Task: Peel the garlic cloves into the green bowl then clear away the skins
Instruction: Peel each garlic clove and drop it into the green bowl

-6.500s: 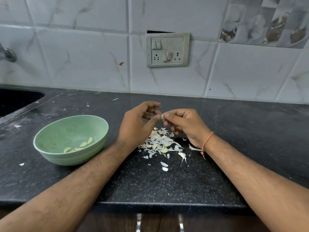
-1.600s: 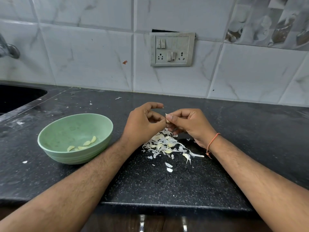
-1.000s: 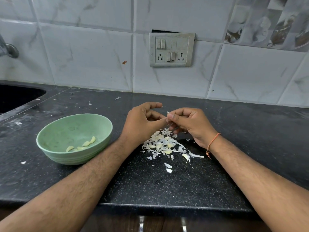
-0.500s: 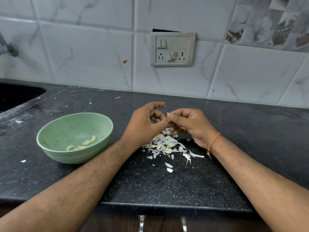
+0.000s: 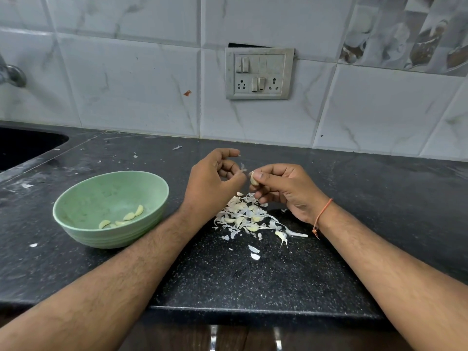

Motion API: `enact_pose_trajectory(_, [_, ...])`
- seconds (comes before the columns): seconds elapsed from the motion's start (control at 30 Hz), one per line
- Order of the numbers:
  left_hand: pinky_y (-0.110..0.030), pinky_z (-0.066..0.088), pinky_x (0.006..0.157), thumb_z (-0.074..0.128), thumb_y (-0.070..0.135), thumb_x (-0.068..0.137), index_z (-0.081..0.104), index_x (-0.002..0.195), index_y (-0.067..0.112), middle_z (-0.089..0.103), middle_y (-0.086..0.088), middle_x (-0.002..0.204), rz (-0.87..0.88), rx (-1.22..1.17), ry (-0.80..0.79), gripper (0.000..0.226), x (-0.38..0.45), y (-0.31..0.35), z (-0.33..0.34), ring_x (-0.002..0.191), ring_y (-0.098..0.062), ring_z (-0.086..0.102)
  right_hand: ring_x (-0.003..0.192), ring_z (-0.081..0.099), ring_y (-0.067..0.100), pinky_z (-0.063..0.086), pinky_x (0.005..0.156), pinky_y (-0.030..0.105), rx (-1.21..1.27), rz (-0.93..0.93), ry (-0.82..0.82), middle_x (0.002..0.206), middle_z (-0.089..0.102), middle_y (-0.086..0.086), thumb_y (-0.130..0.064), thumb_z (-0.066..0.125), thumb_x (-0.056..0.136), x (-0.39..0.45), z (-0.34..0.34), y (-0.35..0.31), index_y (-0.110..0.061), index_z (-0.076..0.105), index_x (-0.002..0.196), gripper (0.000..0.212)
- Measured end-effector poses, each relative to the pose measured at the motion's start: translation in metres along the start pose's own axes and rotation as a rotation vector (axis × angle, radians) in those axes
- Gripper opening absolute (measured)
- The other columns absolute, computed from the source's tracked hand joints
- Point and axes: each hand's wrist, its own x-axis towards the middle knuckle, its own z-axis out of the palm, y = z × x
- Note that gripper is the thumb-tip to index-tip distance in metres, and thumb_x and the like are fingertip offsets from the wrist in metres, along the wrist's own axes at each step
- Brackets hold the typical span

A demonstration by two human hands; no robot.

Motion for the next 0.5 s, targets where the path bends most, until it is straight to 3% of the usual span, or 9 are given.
enact_pose_trajectory(0.13, [-0.038,0.062,0.068,0.068,0.016,0.093,0.073,0.117,0.030,0.069,0.007,0.076,-0.035,-0.031,0.044,0.028,0.0049,-0.0076,0.0007,0.066,-0.011,0.061,0.073,0.070,0.025,0.061,0.064,0.028,0.021,-0.011,0.010,0.094,0.075,0.022,-0.016,0.077,0.092,0.0000,-0.0009,-0.0016,0.002,0.076,0.111,0.025])
enact_pose_trajectory(0.2, [-0.050,0.066,0.065,0.067,0.024,0.095,0.079,0.110,0.033,0.070,-0.007,0.077,-0.066,-0.047,-0.016,0.021,0.0034,-0.0068,0.0021,0.068,-0.029,0.065,0.071,0.070,0.024,0.061,0.062,0.028,0.040,-0.016,0.016,0.093,0.075,0.020,-0.014,0.078,0.091,0.0000,-0.0003,-0.0030,0.000,0.074,0.114,0.028])
enact_pose_trajectory(0.27, [-0.048,0.067,0.062,0.069,0.028,0.101,0.082,0.106,0.033,0.075,-0.011,0.086,-0.103,-0.079,-0.112,0.015,0.0000,-0.0038,0.0034,0.081,-0.039,0.071,0.068,0.069,0.025,0.061,0.060,0.029,0.064,-0.014,0.017,0.093,0.075,0.021,-0.013,0.079,0.090,0.0000,0.0003,-0.0040,-0.003,0.068,0.118,0.031])
enact_pose_trajectory(0.37, [-0.039,0.063,0.060,0.068,0.030,0.105,0.083,0.106,0.027,0.077,-0.010,0.096,-0.142,-0.161,-0.235,0.016,-0.0023,-0.0031,0.0042,0.081,-0.022,0.068,0.066,0.068,0.026,0.060,0.057,0.029,0.100,-0.016,0.007,0.091,0.074,0.021,-0.013,0.081,0.089,0.0001,-0.0001,-0.0046,-0.008,0.061,0.117,0.034])
enact_pose_trajectory(0.5, [-0.030,0.052,0.052,0.066,0.030,0.105,0.082,0.110,0.022,0.076,-0.014,0.102,-0.144,-0.201,-0.237,0.018,-0.0013,-0.0043,0.0031,0.076,-0.013,0.061,0.066,0.067,0.027,0.059,0.056,0.030,0.123,-0.019,-0.003,0.088,0.073,0.021,-0.018,0.084,0.084,0.0004,0.0011,-0.0053,-0.011,0.061,0.111,0.036])
